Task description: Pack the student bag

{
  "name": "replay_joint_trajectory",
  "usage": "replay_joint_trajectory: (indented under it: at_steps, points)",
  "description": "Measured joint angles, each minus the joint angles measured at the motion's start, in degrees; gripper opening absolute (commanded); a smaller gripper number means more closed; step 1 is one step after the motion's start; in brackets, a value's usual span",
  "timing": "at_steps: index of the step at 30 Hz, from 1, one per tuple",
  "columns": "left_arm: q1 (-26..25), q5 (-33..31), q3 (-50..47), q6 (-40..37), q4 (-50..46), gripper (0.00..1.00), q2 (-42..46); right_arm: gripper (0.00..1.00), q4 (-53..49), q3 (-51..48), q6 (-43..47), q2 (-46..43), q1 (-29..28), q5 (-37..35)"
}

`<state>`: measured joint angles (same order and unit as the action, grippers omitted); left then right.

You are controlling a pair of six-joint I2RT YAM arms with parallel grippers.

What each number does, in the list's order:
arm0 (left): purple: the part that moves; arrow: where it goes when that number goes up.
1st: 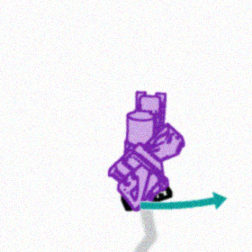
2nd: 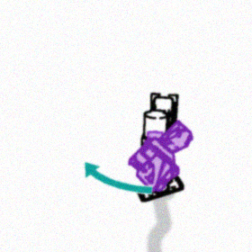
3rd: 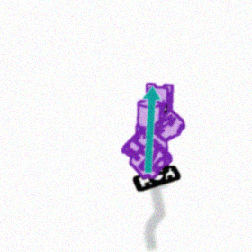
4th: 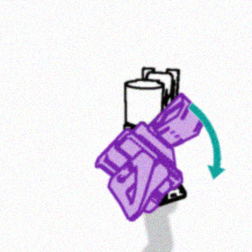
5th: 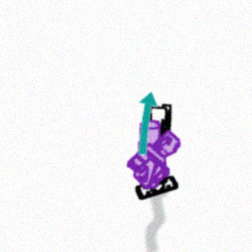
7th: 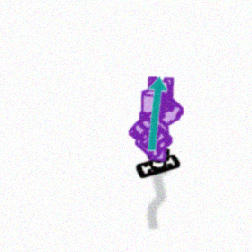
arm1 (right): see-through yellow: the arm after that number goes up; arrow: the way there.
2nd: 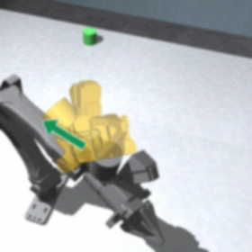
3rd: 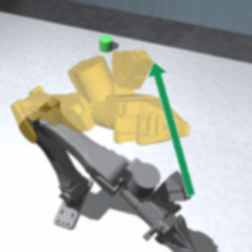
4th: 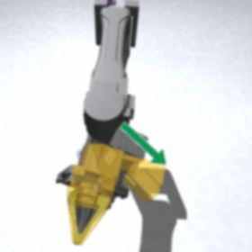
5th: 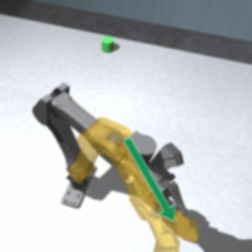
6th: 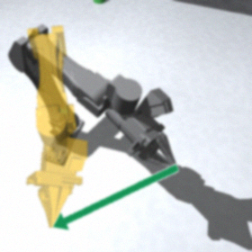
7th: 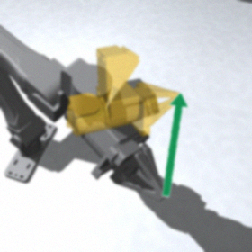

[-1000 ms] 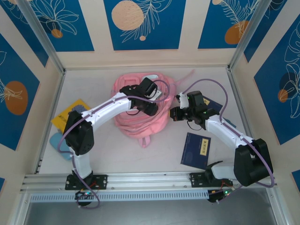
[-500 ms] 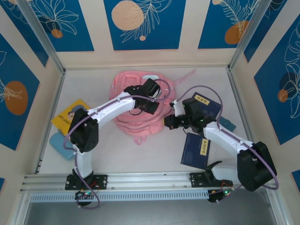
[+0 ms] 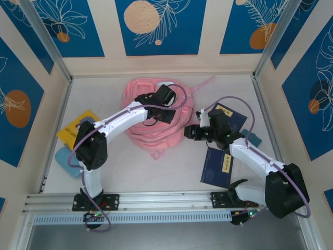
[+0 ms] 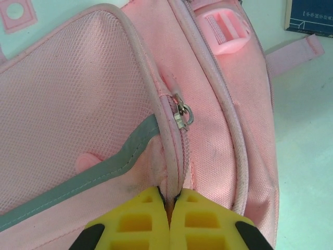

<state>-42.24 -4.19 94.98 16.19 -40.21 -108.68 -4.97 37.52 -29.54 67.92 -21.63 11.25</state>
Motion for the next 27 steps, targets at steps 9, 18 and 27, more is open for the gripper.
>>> replay_joint_trajectory:
  at_steps: [9,18,27]
  points:
    - [0.5,0.0,-0.2,0.0,0.3,0.00,1.5,0.40,1.3,3.7,2.2,10.1,4.0,4.3]
    - [0.6,0.0,-0.2,0.0,0.3,0.00,2.0,0.40,1.2,7.7,13.9,18.1,2.6,4.6]
    - [0.7,0.0,-0.2,0.0,0.2,0.00,2.0,0.42,1.4,8.8,17.4,23.9,-0.5,1.4]
